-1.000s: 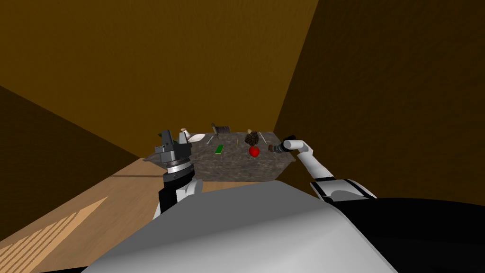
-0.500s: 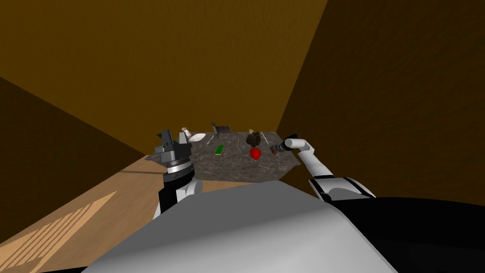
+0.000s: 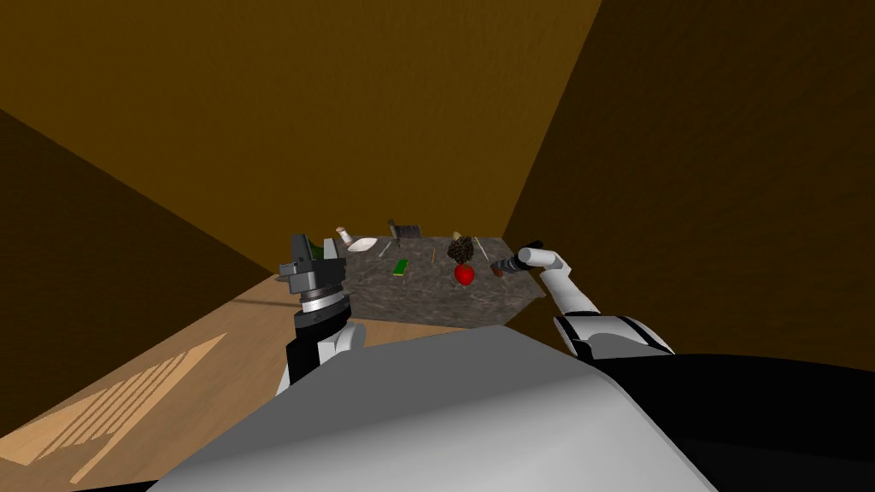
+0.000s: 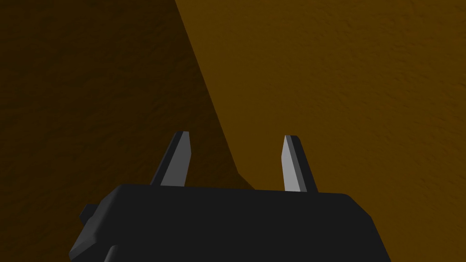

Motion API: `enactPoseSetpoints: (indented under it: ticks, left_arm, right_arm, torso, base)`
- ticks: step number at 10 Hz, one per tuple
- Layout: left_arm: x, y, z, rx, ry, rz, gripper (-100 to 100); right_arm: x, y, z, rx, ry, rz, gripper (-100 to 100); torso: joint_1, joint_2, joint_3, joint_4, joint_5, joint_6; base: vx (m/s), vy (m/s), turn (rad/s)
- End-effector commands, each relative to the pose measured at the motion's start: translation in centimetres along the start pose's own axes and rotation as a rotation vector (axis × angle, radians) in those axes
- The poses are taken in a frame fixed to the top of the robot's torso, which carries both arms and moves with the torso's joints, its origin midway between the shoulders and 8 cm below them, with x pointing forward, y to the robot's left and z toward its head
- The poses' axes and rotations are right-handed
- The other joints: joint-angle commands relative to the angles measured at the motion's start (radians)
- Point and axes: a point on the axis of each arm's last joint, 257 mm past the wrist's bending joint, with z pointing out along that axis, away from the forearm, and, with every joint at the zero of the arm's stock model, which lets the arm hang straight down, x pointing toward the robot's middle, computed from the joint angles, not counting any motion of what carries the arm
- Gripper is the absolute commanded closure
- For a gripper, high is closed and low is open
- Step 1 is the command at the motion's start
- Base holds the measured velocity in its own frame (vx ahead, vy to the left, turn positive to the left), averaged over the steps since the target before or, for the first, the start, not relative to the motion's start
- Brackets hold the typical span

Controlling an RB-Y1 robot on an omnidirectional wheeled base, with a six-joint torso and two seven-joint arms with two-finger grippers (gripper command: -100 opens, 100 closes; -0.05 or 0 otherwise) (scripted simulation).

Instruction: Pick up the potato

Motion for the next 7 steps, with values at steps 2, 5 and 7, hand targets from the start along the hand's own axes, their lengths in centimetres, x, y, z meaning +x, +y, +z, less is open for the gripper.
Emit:
enactPoseSetpoints:
  ticks: [2,5,7]
  left_arm:
    - [0.0,0.0,0.0,0.000,0.000,0.000,0]
    - [0.0,0.0,0.0,0.000,0.000,0.000,0]
    - [0.0,0.0,0.0,0.000,0.000,0.000,0]
  right_arm:
    - [0.3,1.4,0.4,-0.010,0.001,0.018,-100]
    - [1.3,3.1,0.5,-0.017,0.012,0.037,-100]
    - [1.5,4.0,0.7,-0.020,0.013,0.048,-100]
  torso:
    - [0.000,0.000,0.000,0.000,0.000,0.000]
    - [0.000,0.000,0.000,0.000,0.000,0.000]
    - [0.000,0.000,0.000,0.000,0.000,0.000]
  base:
    - [-0.033,0.024,0.073]
    - [-0.034,0.028,0.075]
    - [-0.026,0.020,0.075]
